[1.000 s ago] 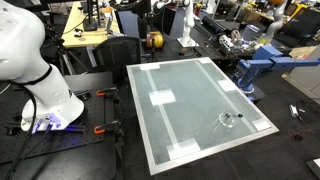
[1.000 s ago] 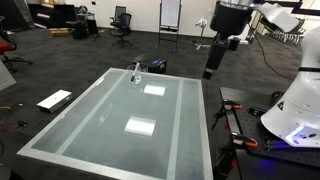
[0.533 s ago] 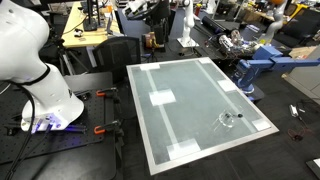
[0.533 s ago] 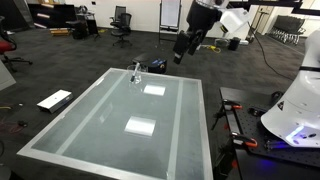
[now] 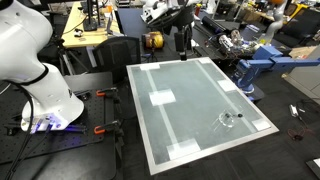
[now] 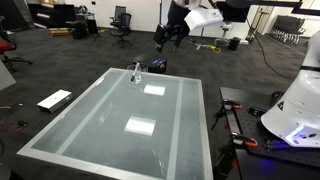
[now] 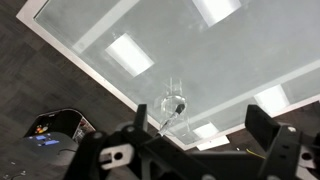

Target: Pick up the marker from the cup and put it on the table

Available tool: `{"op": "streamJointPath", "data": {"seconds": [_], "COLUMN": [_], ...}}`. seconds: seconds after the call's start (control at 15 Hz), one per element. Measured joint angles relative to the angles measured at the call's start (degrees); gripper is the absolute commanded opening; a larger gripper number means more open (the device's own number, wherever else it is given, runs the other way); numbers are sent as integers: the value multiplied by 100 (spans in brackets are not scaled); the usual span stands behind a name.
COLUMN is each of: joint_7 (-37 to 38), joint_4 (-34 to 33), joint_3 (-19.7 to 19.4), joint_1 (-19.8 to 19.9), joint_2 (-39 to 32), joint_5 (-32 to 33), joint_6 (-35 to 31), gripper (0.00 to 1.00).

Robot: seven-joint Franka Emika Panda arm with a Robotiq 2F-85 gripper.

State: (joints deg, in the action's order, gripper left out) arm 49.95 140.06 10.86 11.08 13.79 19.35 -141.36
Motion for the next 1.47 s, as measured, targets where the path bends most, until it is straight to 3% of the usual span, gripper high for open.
{"op": "streamJointPath", "data": {"seconds": [0.53, 0.87, 1.47], "joint_7": [1363, 2296, 5107], "joint_4": [-693, -1062, -1936], "joint_3": [-645, -1050, -1651], "joint_1": [42, -127, -729], "joint_2": [-1005, -1656, -2757], "joint_5": [1552, 2475, 4283], "joint_6": [-397, -626, -316], "gripper": [100, 100, 100]}}
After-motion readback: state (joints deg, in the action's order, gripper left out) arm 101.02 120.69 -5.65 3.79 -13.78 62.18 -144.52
